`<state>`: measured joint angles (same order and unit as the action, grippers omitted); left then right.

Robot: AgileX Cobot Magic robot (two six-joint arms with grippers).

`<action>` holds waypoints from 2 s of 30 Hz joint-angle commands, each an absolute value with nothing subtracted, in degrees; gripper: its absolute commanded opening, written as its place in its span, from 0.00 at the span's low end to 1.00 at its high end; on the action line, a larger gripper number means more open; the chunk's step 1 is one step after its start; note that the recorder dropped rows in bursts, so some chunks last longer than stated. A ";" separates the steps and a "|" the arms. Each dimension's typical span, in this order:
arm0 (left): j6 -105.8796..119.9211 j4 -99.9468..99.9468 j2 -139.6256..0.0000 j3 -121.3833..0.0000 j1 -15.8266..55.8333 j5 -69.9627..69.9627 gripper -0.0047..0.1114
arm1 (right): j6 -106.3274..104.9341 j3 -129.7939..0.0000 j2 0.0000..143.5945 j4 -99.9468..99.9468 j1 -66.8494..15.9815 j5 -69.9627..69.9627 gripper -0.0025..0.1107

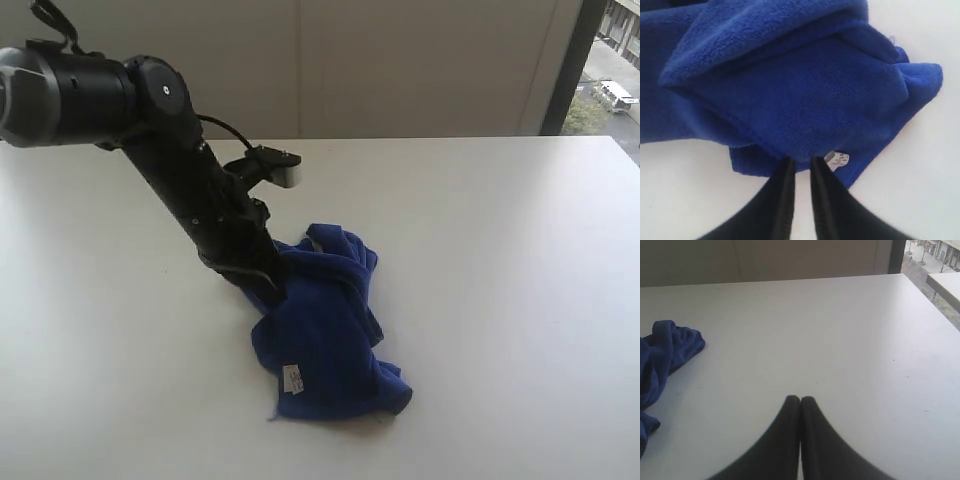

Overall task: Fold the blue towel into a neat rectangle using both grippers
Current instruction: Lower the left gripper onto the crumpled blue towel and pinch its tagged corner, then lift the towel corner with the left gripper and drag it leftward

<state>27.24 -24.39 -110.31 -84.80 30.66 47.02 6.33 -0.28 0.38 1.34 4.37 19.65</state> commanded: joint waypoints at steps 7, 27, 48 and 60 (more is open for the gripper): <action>28.32 -26.52 -115.32 -85.16 30.44 38.06 0.56 | 6.27 0.00 0.00 1.50 4.07 19.20 0.02; 28.48 -32.57 -114.02 -85.50 30.44 37.32 0.04 | 6.27 0.00 0.00 1.50 4.07 19.20 0.02; 26.31 -2.22 -85.42 -92.86 30.44 52.07 0.04 | 6.27 0.00 0.00 1.50 4.07 19.20 0.02; 26.31 12.69 -78.32 -92.74 30.44 63.31 0.04 | 6.27 0.00 0.00 1.50 4.07 19.08 0.02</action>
<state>26.89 7.84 -79.57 -92.59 30.65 58.07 6.33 -0.28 0.38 1.34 4.37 19.65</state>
